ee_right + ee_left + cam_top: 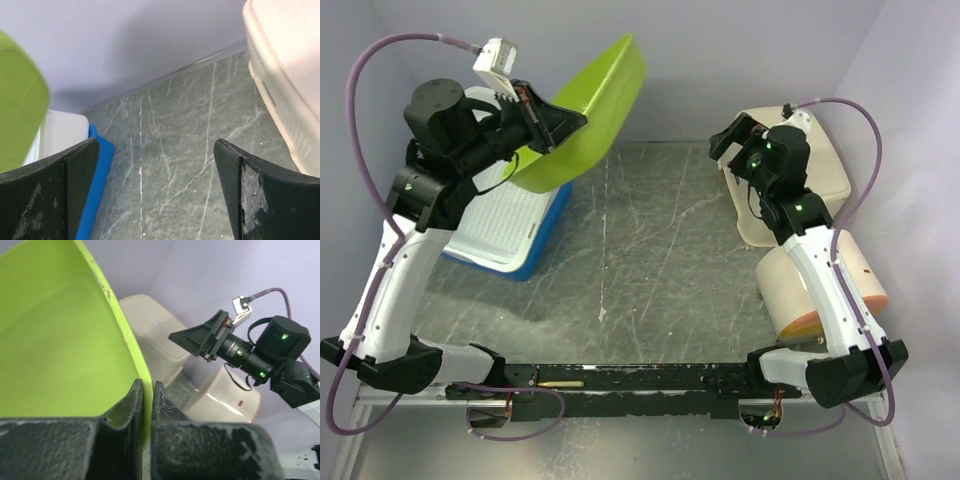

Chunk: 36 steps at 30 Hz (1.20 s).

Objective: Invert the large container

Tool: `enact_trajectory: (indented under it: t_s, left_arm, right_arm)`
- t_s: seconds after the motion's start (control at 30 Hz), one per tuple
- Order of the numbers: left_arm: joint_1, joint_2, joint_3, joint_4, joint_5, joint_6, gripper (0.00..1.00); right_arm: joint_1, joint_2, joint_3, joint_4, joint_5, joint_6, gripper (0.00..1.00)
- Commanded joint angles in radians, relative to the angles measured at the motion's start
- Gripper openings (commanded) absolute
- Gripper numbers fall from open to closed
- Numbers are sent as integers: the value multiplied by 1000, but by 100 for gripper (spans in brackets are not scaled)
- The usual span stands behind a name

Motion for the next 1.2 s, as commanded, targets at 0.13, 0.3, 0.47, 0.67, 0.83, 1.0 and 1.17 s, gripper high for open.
enact_trajectory:
  t_s: [0.13,0.3,0.47,0.67,0.83,1.0,1.17]
  left_arm:
    - [-113,0,-268,563,100,-232,7]
    - [-139,5,-481,752,39,-329,7]
    - [-137,4,-659,812,-38,-455,7]
    - [-127,-67,-855,807,-263,-594,7]
    - [-123,-142,-977,628,-524,-700,7]
    - [-122,-121,-965,396,-645,-749,7]
    - [-135,-50,-941,230,-629,-709,20]
  right_arm:
    - [0,-79,-50,7,111,10,99]
    - [1,-75,-48,-72,150,8,99]
    - [1,-92,-76,-101,175,0,99]
    - [1,-98,-119,-116,128,3,99]
    - [1,-87,-150,-116,90,12,99]
    - [2,-65,-183,-96,-17,5,99]
    - [1,-20,-219,-95,-122,-13,99]
